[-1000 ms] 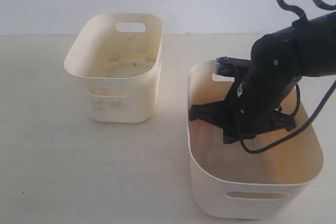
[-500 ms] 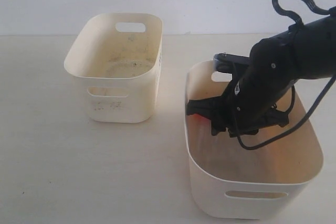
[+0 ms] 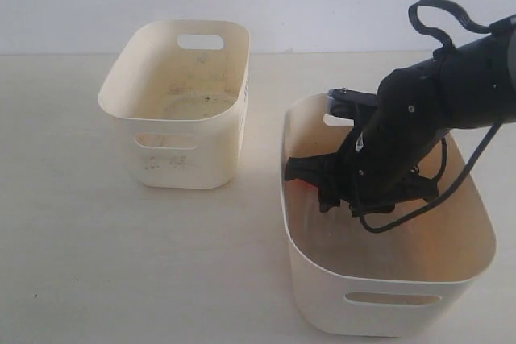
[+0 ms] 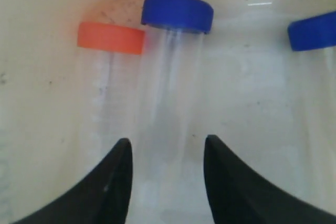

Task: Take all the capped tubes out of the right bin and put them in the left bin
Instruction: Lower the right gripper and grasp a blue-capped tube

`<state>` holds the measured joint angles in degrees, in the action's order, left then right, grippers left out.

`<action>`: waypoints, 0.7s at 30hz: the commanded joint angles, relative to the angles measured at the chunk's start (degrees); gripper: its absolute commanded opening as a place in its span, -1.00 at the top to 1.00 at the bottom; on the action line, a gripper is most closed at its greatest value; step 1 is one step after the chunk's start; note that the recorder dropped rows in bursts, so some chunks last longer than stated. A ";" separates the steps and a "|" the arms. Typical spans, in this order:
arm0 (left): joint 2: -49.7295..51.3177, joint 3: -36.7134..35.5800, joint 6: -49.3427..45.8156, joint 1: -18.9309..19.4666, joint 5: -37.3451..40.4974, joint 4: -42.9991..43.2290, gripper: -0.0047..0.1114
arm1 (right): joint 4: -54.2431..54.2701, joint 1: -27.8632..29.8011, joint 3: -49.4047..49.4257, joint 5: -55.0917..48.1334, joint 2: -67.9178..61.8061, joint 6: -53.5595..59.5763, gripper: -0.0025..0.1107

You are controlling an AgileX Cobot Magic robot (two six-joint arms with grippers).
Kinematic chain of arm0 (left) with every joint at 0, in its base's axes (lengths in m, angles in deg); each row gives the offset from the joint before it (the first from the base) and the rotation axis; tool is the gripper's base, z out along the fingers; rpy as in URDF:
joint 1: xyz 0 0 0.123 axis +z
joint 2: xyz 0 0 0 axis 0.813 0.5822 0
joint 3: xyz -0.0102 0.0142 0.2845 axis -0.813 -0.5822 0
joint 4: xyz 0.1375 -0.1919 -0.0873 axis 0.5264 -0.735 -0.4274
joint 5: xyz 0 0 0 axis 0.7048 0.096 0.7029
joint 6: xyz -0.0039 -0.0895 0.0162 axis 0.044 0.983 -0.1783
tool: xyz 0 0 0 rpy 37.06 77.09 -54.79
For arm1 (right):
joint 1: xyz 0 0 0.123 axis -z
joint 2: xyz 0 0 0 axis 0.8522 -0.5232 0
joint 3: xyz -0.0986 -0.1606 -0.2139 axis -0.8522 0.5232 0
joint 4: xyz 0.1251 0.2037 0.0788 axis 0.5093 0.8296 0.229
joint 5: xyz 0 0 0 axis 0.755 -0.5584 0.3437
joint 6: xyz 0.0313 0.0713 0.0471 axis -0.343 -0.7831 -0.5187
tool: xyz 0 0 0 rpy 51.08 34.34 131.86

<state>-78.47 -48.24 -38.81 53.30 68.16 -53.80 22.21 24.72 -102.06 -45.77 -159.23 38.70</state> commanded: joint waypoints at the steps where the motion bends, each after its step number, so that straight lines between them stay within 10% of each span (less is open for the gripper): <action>1: -0.22 -0.15 0.12 -0.13 0.22 -0.51 0.85 | 0.79 0.09 -0.01 1.26 -1.68 -0.12 0.22; 15: -0.22 -0.15 0.12 -0.13 0.22 -0.51 0.85 | 1.00 0.09 -0.01 1.54 -5.23 -0.12 0.26; 21: -0.22 -0.15 0.12 -0.13 0.22 -0.51 0.85 | 1.00 0.09 -0.01 0.40 -5.10 -0.18 0.95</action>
<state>-78.47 -48.24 -38.81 53.30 68.16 -53.80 22.19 24.99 -102.27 -45.29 -163.02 38.70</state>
